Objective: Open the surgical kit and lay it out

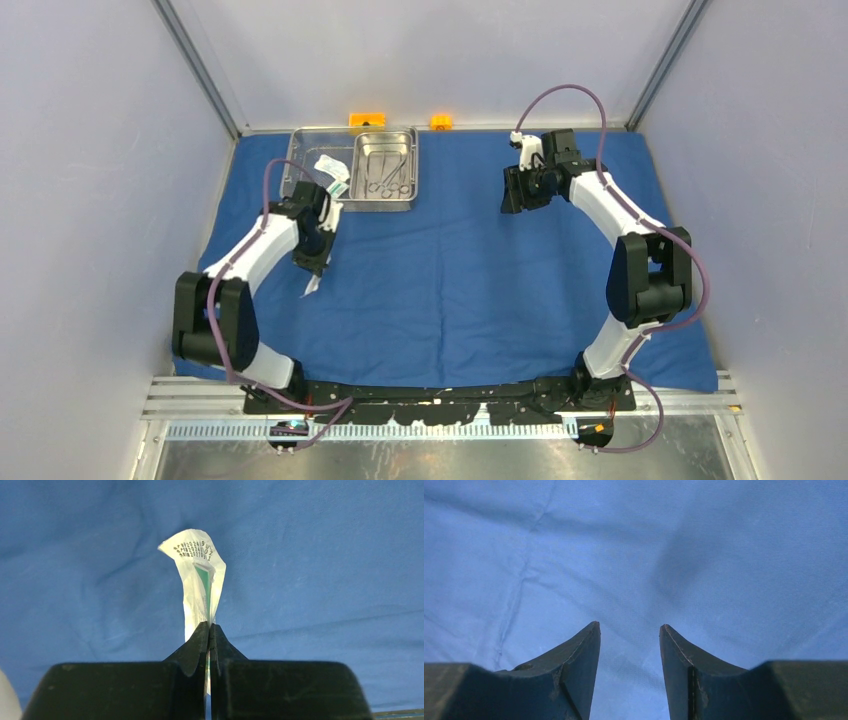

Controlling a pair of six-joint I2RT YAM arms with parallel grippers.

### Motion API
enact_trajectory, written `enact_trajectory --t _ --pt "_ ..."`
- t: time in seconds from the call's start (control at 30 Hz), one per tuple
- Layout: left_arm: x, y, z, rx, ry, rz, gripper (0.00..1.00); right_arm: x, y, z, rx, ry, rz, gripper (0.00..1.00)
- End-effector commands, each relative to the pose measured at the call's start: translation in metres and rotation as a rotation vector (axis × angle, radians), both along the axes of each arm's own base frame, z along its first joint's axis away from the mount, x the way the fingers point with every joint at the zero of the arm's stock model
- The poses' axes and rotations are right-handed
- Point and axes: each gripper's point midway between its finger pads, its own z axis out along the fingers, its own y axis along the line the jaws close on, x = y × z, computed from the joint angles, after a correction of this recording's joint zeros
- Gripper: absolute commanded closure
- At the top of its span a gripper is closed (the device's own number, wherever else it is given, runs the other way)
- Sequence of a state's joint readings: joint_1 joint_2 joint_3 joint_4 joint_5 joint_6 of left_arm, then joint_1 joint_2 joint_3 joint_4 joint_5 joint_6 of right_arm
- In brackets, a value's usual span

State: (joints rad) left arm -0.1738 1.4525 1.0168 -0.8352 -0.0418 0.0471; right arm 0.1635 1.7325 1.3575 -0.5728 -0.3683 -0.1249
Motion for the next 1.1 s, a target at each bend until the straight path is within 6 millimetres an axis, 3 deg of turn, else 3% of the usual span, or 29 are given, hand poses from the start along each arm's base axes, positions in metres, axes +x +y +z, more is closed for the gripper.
enact_trajectory --t 0.0,0.23,0.4,0.67,0.8,1.07 --pt "0.003 -0.02 -0.003 -0.07 0.07 0.003 1.0 0.006 0.0 0.019 0.006 -0.066 -0.012 0.48" --pt "-0.009 -0.029 -0.024 -0.076 0.225 0.021 0.98 0.005 -0.001 0.016 0.001 -0.055 -0.013 0.48" --pt "-0.014 -0.038 -0.025 -0.104 0.259 0.007 0.81 0.005 -0.003 0.014 -0.01 -0.057 -0.013 0.48" --pt "-0.01 -0.047 -0.012 -0.145 0.236 -0.003 0.65 0.008 -0.003 0.01 -0.023 -0.049 -0.009 0.48" --pt "0.009 -0.051 -0.004 -0.156 0.189 -0.018 0.63 0.009 -0.004 0.011 -0.026 -0.053 -0.008 0.48" --pt "0.071 -0.047 -0.006 -0.097 0.046 -0.075 0.62 0.008 -0.005 0.008 -0.034 -0.045 -0.005 0.48"
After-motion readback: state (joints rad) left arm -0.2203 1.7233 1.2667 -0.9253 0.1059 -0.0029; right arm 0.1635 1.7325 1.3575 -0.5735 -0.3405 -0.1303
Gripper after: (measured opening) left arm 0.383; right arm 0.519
